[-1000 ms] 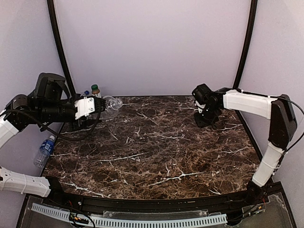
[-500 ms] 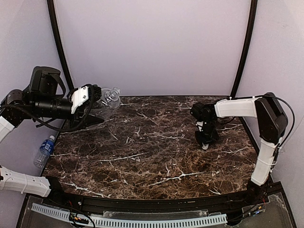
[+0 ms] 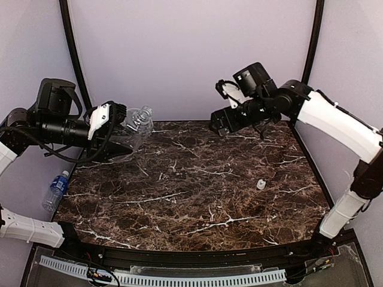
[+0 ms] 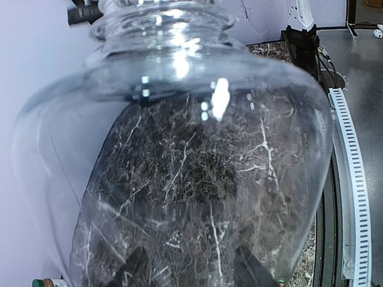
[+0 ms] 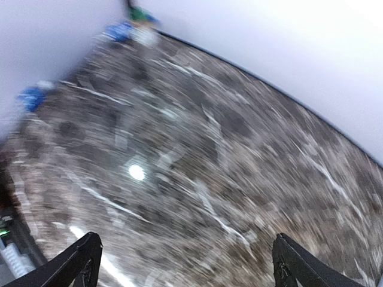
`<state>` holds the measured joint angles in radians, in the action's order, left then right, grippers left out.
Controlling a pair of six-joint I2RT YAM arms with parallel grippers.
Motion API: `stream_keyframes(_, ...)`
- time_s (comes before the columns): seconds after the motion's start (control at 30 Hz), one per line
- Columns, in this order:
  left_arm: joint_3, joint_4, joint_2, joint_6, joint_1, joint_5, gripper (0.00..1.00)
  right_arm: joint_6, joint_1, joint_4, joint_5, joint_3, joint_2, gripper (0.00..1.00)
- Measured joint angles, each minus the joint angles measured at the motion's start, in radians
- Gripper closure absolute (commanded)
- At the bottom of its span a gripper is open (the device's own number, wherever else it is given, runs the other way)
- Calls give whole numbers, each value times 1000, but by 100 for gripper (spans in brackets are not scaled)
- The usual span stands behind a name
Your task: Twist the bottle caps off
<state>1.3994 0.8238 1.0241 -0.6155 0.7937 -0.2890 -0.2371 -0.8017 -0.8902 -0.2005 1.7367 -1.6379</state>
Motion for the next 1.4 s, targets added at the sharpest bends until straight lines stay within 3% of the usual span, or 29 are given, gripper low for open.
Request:
stream_keyframes(0.17,19,11,18,-2,0,-29,65,181,-264,532,361,-150,205,8)
stream_keyframes(0.27,21,17,25,-5,0,-37,65,209,-296,898,536,-270,226,11)
stream_keyframes(0.43,22,25,34,-8,0,-37,65,229,-326,1155,618,-281,111,25)
stream_keyframes(0.7,27,42,38,-13,0,-43,65,221,-351,1217,631,-241,19,66)
stream_keyframes(0.8,27,41,38,-13,0,-44,65,217,-351,1240,631,-247,23,90)
stream_keyframes(0.9,31,47,38,-13,-3,-45,65,206,-351,1249,629,-249,23,100)
stream_keyframes(1.0,40,52,43,-13,-5,-47,58,202,-351,1249,626,-248,23,100)
stream_keyframes(1.03,42,54,43,-13,-5,-47,35,203,-351,1249,624,-248,23,100)
stream_keyframes(1.1,42,54,44,-14,-5,-45,6,202,-351,1246,617,-248,24,100)
stream_keyframes(1.23,42,29,43,5,-5,-2,1,186,-347,1164,533,-234,30,100)
stream_keyframes(1.4,32,-51,37,2,-5,163,1,144,-258,914,233,-215,49,100)
